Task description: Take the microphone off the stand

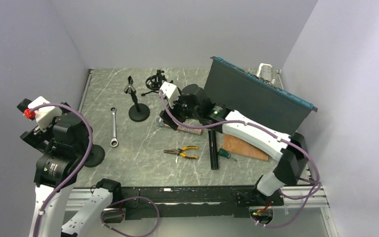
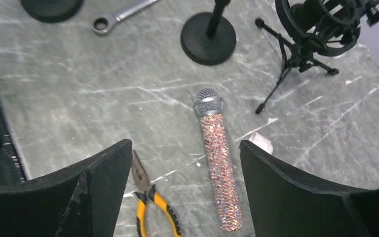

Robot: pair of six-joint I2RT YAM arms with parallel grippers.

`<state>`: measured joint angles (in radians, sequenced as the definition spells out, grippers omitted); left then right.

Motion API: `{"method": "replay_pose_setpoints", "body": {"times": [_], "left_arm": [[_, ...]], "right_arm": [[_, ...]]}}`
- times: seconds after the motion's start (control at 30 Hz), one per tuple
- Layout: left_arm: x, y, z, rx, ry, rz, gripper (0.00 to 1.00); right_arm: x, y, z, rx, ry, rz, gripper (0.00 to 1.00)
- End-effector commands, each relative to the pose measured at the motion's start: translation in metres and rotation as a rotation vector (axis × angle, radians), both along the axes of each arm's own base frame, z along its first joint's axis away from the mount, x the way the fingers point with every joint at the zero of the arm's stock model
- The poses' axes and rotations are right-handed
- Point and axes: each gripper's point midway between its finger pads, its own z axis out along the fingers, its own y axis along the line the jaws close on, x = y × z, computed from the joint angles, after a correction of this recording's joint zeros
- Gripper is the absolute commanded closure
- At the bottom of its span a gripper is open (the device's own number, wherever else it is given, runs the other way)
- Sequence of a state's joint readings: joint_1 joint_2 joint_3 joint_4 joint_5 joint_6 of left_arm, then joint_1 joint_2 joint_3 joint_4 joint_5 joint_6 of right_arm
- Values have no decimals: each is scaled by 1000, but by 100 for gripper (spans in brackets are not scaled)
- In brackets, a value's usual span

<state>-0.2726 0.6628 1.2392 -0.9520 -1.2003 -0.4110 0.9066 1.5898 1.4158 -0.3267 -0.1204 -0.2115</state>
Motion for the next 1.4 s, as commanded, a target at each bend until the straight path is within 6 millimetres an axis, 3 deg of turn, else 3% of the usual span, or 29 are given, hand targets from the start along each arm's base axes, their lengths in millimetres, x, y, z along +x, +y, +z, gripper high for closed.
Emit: {"method": "replay_pose_setpoints", "body": {"times": [0.0, 0.03, 0.27, 0.5, 0.73, 0.8, 0.97, 1.07, 1.37], "left_arm": [[10, 5, 8, 3, -59, 38, 3], [13, 6, 6, -2, -51, 41, 3], [35, 12, 8, -46, -49, 14, 3], [43, 24, 0, -116, -54, 37, 7], [49, 26, -3, -145, -82, 31, 22], [47, 26, 0, -149, -92, 37, 31], [43, 25, 16, -139, -122, 25, 53], [36, 23, 33, -126, -161, 13, 57], [2, 21, 113, -39, -337, 12, 70]], "right_arm": [[-22, -4, 35, 152, 5, 35, 18], [-26, -9, 46, 181, -9, 36, 17], [-44, -28, 68, 247, -16, 25, 14], [-56, -43, 91, 313, -35, 12, 12], [-62, -56, 106, 348, -53, -6, 10], [-64, -59, 109, 353, -57, -10, 10], [-65, -69, 119, 366, -87, -34, 9], [-66, -70, 124, 376, -95, -31, 8], [-66, -68, 123, 375, -90, -26, 7]]}}
